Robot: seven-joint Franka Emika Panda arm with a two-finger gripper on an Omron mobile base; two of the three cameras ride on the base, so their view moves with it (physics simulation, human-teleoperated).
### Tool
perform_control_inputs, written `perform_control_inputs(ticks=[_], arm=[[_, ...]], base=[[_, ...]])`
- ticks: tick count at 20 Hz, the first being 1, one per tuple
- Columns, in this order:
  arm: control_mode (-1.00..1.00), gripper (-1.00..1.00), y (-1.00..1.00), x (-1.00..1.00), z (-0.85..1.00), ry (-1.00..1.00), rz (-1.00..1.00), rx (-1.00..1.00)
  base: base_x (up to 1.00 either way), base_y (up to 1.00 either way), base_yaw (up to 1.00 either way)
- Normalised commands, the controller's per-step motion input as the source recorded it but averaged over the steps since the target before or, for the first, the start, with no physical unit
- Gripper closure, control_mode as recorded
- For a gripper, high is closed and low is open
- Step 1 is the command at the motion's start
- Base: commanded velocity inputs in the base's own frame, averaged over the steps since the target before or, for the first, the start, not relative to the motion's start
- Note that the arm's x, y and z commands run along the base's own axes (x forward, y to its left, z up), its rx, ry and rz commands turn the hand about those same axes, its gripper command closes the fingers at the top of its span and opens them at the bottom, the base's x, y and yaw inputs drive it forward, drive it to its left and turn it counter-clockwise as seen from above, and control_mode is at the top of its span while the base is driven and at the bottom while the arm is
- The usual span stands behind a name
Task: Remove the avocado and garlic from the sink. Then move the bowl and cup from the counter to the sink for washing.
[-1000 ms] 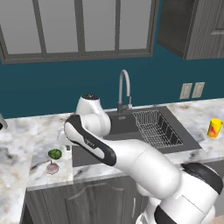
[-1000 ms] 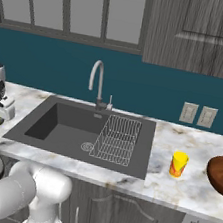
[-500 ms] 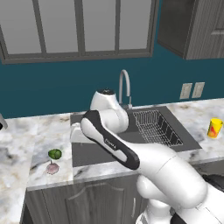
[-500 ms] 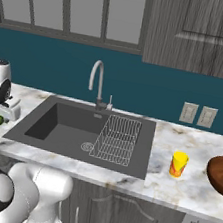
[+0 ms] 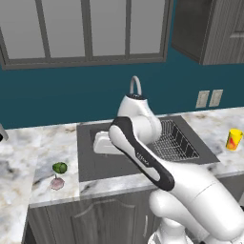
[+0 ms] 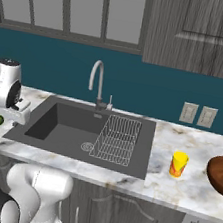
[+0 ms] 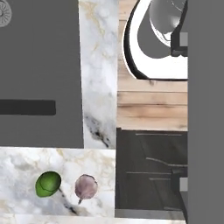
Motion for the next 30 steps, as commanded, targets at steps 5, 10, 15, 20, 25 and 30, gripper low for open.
perform_control_inputs(ticks=[5, 10, 15, 20, 25, 30], arm=[[-1.00, -1.00, -0.52, -0.08, 0.12, 0.00, 0.00, -0.01], [-1.00, -1.00, -0.51, -0.07, 0.13, 0.00, 0.00, -0.01], [-1.00, -1.00, -0.53, -0.07, 0.14, 0.00, 0.00, -0.02], [-1.00, -1.00, -0.55, -0.09, 0.14, 0.00, 0.00, 0.00], [-1.00, -1.00, -0.55, -0.09, 0.14, 0.00, 0.00, 0.00], [-1.00, -1.00, -0.55, -0.08, 0.11, 0.00, 0.00, 0.00]], base=[[0.00, 0.00, 0.00], [0.00, 0.00, 0.00], [0.00, 0.00, 0.00], [0.00, 0.00, 0.00], [0.00, 0.00, 0.00], [0.00, 0.00, 0.00]])
